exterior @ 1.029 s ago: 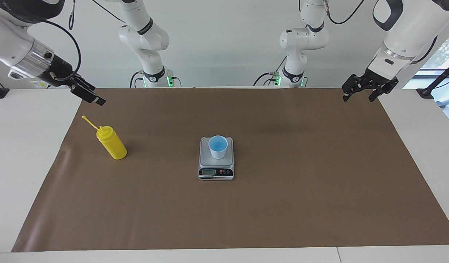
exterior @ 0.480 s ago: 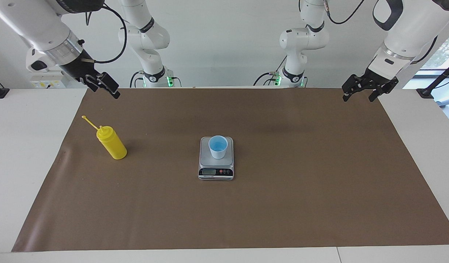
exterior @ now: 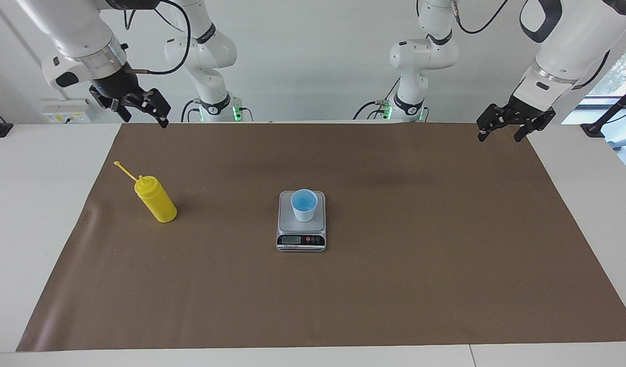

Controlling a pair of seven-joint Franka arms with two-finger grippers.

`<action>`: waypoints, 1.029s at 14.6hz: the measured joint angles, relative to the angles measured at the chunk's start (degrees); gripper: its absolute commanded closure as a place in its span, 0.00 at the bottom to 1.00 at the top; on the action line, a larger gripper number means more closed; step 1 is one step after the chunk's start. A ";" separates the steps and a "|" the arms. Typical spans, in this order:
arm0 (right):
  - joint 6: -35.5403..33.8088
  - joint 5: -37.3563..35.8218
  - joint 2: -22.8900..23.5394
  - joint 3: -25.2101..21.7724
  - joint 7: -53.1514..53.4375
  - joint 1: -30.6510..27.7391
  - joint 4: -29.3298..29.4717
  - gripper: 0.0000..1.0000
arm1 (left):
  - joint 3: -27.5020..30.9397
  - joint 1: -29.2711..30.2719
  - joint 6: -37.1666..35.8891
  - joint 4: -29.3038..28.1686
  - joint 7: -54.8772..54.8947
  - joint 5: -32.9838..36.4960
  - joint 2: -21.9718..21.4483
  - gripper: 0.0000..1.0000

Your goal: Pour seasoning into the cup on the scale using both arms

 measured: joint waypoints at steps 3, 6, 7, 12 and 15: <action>0.03 -0.02 0.05 -0.12 -0.61 -0.02 -0.47 0.00 | 0.00 0.00 0.00 0.00 0.00 0.00 0.00 0.00; 0.13 -0.30 0.27 -0.13 -4.87 -0.01 -0.80 0.00 | 0.00 0.00 0.00 0.00 0.00 0.00 0.00 0.00; 0.27 -0.47 0.39 -0.17 -6.02 -0.03 -0.84 0.00 | 0.00 0.00 0.00 0.00 0.00 0.00 0.00 0.00; 0.53 -0.74 1.06 -0.77 -7.05 -0.15 -0.90 0.00 | 0.00 0.00 0.00 0.00 0.00 0.00 0.00 0.00; 0.81 -0.79 1.24 -1.19 -7.06 -0.22 -1.03 0.00 | 0.00 0.00 0.00 0.00 0.00 0.00 0.00 0.00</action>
